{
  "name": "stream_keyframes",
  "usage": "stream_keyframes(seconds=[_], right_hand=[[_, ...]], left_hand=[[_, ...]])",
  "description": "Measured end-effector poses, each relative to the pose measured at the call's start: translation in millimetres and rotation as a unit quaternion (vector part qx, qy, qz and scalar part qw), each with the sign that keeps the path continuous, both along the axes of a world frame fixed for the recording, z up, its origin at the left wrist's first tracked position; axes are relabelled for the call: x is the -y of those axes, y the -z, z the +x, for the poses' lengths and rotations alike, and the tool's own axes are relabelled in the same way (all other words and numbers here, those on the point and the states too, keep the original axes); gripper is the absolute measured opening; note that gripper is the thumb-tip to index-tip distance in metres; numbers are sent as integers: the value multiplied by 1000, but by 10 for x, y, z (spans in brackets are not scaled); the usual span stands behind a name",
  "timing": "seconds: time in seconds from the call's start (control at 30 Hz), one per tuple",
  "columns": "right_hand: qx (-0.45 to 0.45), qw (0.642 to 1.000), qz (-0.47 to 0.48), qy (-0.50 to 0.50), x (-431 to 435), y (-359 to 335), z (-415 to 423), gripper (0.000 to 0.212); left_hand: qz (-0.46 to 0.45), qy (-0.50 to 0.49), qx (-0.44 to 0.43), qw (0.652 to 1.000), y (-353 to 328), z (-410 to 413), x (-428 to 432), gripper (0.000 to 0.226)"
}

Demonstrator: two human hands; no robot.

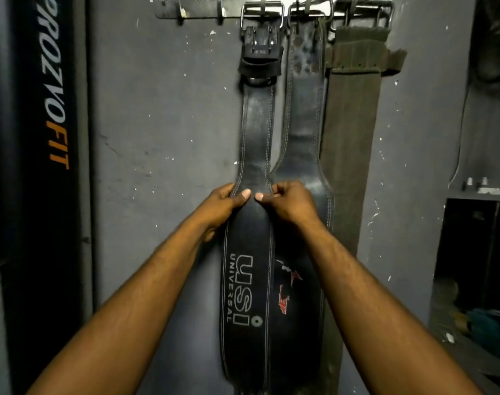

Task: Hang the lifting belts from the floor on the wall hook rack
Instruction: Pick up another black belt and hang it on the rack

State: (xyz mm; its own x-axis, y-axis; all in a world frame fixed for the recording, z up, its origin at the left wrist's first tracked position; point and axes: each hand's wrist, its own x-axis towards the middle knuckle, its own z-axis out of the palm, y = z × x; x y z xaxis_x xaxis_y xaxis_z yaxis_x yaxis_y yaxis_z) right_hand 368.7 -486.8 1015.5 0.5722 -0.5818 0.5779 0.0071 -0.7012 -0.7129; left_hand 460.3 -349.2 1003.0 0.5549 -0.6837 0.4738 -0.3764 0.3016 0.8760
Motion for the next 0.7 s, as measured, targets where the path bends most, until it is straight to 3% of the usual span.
stream_keyframes(seconds=[0.13, 0.3, 0.47, 0.6, 0.7], right_hand=[[38, 997, -15, 70, -122, 88, -55, 46], [-11, 998, 39, 37, -176, 406, -105, 39], [14, 995, 39, 93, -323, 568, -105, 45], [-30, 994, 64, 81, -397, 1111, -184, 39], [-24, 993, 77, 89, -429, 1622, -176, 47]], left_hand=[[-63, -80, 13, 995, 91, -61, 121, 28], [-39, -35, -22, 998, 340, -29, -43, 32], [-62, -99, -9, 993, 476, -22, -46, 34], [9, -36, -59, 998, 1026, -69, -183, 35], [26, -67, -67, 995, 1510, -94, -214, 27]])
